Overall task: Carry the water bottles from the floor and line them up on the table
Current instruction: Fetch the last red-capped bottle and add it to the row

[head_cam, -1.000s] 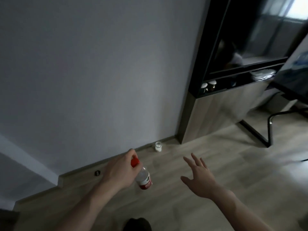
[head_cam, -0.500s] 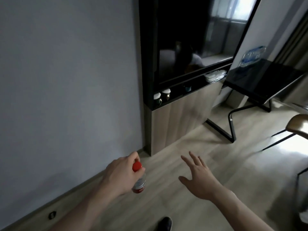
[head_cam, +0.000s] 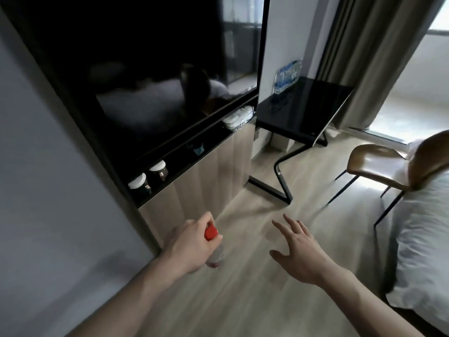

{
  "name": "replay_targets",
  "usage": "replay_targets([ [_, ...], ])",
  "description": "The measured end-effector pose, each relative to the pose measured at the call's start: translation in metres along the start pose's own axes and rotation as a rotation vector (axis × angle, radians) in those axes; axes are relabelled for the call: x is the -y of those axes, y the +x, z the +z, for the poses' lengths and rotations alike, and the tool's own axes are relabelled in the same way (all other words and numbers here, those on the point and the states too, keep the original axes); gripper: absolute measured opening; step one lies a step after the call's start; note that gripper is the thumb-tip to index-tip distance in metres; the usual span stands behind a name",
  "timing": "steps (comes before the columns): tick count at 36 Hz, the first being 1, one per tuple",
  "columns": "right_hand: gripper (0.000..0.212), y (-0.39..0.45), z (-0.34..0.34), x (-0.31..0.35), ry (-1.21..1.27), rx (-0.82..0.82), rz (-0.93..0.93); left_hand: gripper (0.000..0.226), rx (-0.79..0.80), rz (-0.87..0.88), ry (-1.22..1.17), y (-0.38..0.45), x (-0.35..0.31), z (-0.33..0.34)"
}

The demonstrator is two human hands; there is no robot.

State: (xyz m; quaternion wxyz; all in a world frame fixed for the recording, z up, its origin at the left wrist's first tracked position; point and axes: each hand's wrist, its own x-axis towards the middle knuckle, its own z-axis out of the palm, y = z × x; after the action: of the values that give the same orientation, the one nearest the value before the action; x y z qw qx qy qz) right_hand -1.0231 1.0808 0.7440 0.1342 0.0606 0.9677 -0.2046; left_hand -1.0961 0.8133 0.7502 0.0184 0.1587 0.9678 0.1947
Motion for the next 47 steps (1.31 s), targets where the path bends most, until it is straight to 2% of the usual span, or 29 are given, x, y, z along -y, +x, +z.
replay_targets([
  [5, 0.078, 0.044, -0.041, -0.068, 0.009, -0.012, 0.000, 0.042, -0.023, 0.009, -0.043, 0.069, -0.057, 0.030],
  [12, 0.078, 0.096, -0.114, -0.164, -0.023, 0.013, -0.056, 0.038, -0.075, -0.097, -0.110, 0.133, -0.144, 0.060],
  [19, 0.076, 0.158, -0.178, -0.224, -0.034, 0.019, -0.123, 0.035, -0.125, -0.155, -0.120, 0.192, -0.202, 0.077],
  [28, 0.076, 0.263, -0.225, -0.280, -0.003, 0.015, -0.205, 0.036, -0.163, -0.154, -0.109, 0.299, -0.239, 0.105],
  [38, 0.077, 0.389, -0.292, -0.351, -0.013, 0.007, -0.076, 0.034, -0.105, -0.098, -0.219, 0.484, -0.264, 0.151],
  [47, 0.076, 0.485, -0.363, -0.406, 0.032, -0.050, -0.006, 0.033, -0.091, -0.023, -0.189, 0.636, -0.314, 0.164],
])
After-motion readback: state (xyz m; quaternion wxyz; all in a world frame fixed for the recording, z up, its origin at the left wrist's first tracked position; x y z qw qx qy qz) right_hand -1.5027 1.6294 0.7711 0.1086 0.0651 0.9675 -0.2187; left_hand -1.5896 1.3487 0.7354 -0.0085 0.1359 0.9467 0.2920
